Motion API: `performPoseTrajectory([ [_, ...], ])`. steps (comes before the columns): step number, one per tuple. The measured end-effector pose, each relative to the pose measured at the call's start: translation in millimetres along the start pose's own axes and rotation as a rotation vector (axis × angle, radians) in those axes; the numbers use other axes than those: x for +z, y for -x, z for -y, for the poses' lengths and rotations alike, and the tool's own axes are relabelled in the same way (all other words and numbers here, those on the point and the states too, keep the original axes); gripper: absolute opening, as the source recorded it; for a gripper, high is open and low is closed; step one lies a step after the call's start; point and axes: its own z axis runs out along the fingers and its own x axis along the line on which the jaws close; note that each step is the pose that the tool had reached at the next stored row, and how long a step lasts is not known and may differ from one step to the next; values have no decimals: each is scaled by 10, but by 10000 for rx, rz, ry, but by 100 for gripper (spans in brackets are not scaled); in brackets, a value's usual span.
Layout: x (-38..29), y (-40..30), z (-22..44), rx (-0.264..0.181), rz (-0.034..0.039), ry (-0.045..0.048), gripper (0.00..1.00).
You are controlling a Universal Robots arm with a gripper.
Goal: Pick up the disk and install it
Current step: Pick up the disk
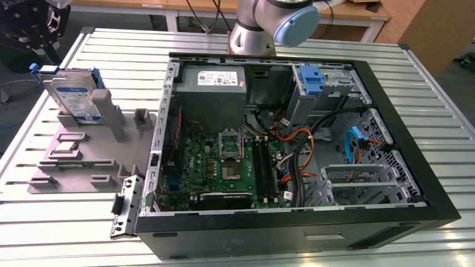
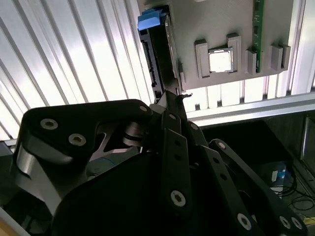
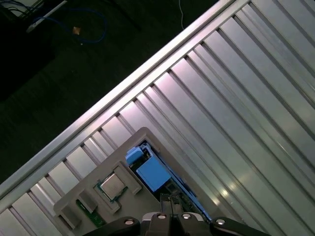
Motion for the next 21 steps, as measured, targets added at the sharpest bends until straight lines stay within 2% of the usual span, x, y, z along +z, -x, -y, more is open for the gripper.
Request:
performPoseTrajectory([
  [7, 0, 0, 0, -19, 0, 0, 11],
  [15, 0, 0, 0, -706, -32, 24, 11],
  [21, 0, 0, 0, -719, -33, 25, 11],
])
